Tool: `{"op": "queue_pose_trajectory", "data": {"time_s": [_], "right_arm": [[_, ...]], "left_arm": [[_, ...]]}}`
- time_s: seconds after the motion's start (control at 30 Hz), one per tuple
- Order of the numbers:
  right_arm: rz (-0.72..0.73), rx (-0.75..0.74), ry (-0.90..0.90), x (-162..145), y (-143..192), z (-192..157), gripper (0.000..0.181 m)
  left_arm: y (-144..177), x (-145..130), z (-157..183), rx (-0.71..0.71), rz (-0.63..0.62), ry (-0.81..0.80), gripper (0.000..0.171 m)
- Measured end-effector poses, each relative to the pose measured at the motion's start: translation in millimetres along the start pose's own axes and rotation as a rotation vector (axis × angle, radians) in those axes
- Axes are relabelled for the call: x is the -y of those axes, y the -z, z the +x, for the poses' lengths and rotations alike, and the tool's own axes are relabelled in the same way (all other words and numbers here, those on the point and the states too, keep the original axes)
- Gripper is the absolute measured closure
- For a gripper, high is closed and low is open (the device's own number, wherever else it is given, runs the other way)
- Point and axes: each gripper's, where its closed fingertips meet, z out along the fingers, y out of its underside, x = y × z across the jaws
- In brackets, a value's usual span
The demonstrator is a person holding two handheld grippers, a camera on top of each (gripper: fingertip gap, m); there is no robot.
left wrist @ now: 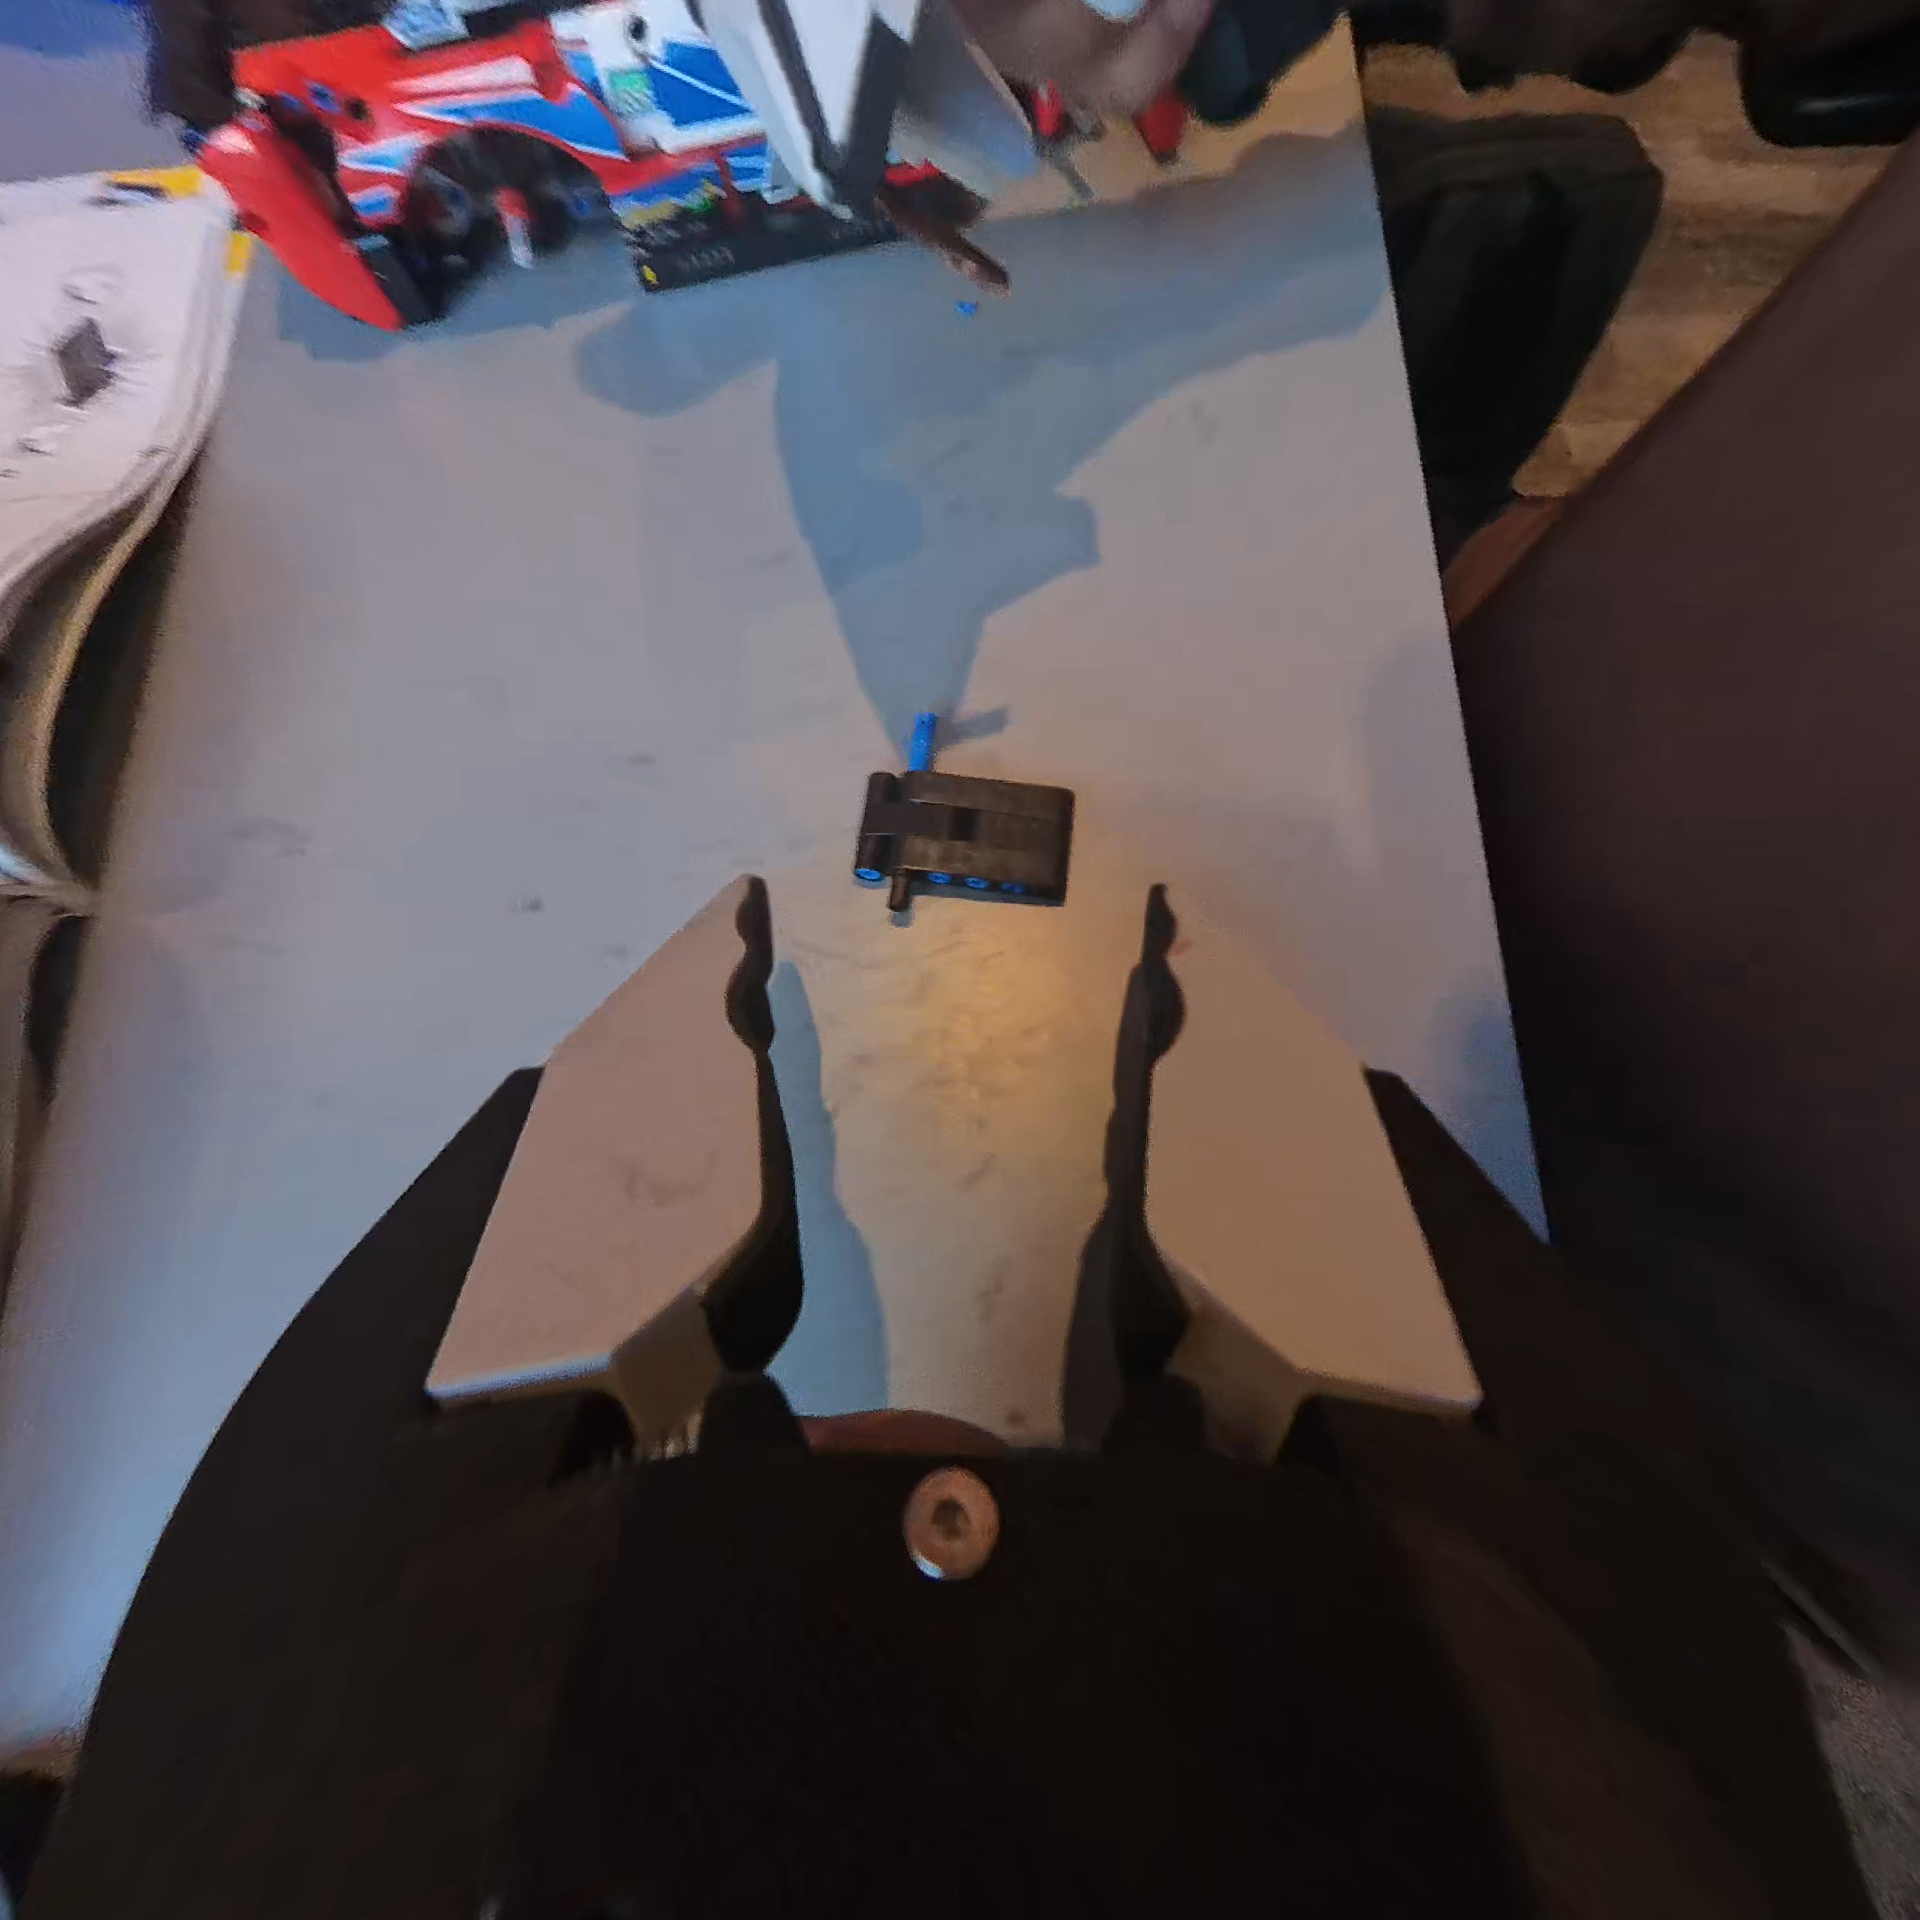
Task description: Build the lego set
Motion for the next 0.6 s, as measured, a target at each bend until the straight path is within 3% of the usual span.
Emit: {"op": "queue_pose_trajectory", "data": {"time_s": [0.43,0.6], "right_arm": [[0.15,0.03,0.025,21,-15,9,0.181],[0.157,0.0,0.03,19,-10,17,0.181]], "left_arm": [[4,14,-22,0.167,0.163,0.051,0.124],[7,9,-15,0.096,0.154,0.083,0.119]]}}
